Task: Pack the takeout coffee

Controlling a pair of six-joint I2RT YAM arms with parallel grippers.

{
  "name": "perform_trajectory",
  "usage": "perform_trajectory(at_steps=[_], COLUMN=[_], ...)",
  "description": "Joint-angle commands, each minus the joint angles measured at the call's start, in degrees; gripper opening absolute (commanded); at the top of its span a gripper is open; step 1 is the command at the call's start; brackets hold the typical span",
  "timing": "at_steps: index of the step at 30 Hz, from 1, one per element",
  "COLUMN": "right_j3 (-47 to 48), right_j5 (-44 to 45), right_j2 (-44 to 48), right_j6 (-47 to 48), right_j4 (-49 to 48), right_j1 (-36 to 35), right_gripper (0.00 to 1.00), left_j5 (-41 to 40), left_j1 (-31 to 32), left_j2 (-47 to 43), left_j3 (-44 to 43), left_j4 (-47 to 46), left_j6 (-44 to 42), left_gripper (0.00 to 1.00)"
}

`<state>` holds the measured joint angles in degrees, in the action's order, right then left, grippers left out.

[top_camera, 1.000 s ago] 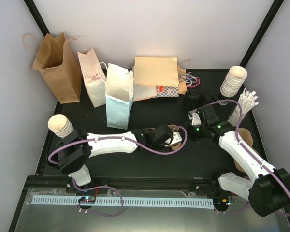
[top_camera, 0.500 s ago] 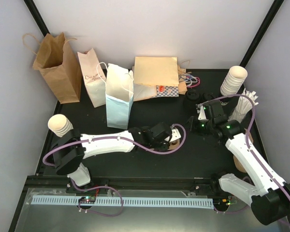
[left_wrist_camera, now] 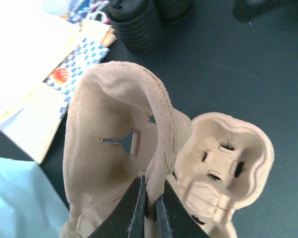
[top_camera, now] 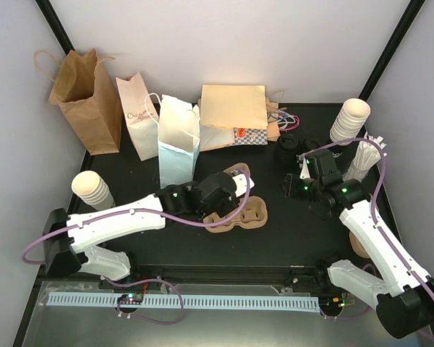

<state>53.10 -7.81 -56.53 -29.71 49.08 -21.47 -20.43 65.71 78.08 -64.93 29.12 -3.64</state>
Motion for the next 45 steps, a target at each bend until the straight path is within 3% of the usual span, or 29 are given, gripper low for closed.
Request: perform_trajectory(at_steps=[1, 8, 18, 22, 30, 41, 45], right_j3=[-1.06, -2.88, 5.27, 9.02, 11.76, 13.49, 13.82], right_j5=[-1.67, 4.92, 16.21, 17.7, 19.95, 22.08, 22.93], right_j2=[0.37, -5.25, -24.97, -33.2, -40.76, -43.97, -43.96], right_j6=[1.69, -6.93, -13.7, -14.63, -16.49, -17.52, -18.33], right_j4=[-2.19, -6.54, -6.41, -5.64, -4.46, -3.66, -3.21], right_j1=[-1.84, -18.11, -34.74, -37.39, -37.85, -37.76, -37.76], right_gripper=[0.47, 0.59, 0.62, 0.62, 0.63, 0.61, 0.55], left_j5=[-8.12, -8.93, -7.52, -7.38, -6.31, -5.88, -5.49], left_j1=[-1.34, -4.77, -6.22, -6.62, -7.0, -7.1, -7.18], left_j2=[-3.72, -10.75, -21.99, -23.59, -25.26, -24.89, -24.75], left_j3=[-3.67, -4.44, -0.27, 0.42, 2.5, 2.78, 2.93], left_j4=[5.37, 8.81, 7.44, 8.54, 8.73, 8.07, 8.11], left_j6=[3.25, 5.29, 6.86, 7.39, 8.12, 7.45, 7.42], left_gripper=[0.06, 0.07, 0.09, 0.09, 0.09, 0.09, 0.09])
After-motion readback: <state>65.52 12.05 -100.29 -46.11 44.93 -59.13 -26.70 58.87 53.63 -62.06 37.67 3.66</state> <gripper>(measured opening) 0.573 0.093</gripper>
